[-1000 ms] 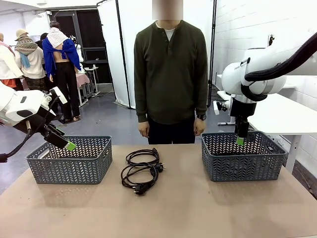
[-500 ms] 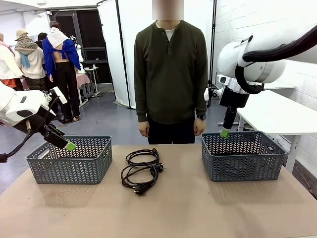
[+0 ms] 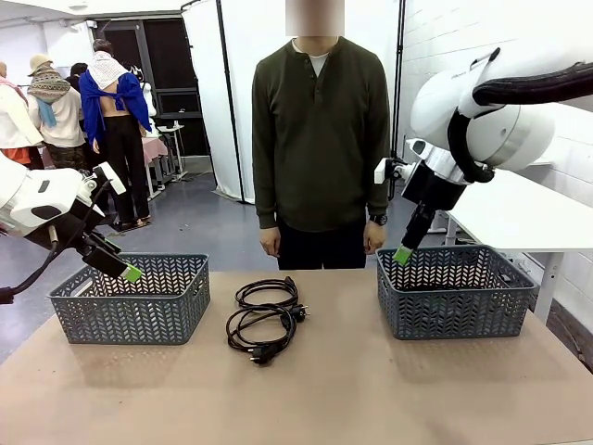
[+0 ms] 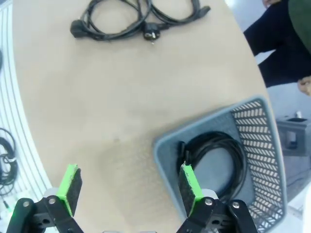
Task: Organize the cables according to human instructions.
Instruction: Pick up a bundle of cables and place it in the basket indicated by the human.
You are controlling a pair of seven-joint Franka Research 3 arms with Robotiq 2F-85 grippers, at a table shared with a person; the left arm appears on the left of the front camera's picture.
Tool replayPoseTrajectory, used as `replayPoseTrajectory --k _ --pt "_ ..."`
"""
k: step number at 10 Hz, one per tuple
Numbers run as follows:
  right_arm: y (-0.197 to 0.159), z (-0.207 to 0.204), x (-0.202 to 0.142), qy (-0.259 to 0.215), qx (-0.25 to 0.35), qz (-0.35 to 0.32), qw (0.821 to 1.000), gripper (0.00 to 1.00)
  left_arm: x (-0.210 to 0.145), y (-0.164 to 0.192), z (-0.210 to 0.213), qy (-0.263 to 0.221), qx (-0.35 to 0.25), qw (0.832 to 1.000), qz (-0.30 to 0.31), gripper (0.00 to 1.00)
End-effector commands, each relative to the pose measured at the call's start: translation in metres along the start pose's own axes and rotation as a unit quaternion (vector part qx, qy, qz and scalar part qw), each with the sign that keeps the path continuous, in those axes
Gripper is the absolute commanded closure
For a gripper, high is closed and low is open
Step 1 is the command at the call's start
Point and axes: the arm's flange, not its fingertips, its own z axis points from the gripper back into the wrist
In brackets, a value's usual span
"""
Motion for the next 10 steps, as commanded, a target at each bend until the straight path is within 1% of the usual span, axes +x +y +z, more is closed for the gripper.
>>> replayPoseTrajectory --k 1,3,5,6,10 --pt "0.024 -0.018 -0.013 -0.035 -0.004 0.024 0.999 0.0 -0.001 0.001 0.0 -0.001 0.0 1.0 0.003 0.0" --pt "0.034 -0.035 -0.014 -0.03 0.003 0.03 0.999 0.0 -0.001 0.001 0.0 -0.001 0.0 1.0 0.003 0.0" --pt "0.041 -0.044 -0.014 -0.02 0.011 0.04 0.999 0.0 -0.001 0.001 0.0 -0.001 0.0 1.0 0.003 0.0" --pt "0.038 -0.034 -0.007 -0.004 0.009 0.015 1.0 0.0 -0.001 0.001 0.0 -0.001 0.0 1.0 0.003 0.0" --pt "0.038 -0.034 -0.007 -0.004 0.009 0.015 1.0 0.0 -0.001 0.001 0.0 -0.001 0.0 1.0 0.003 0.0"
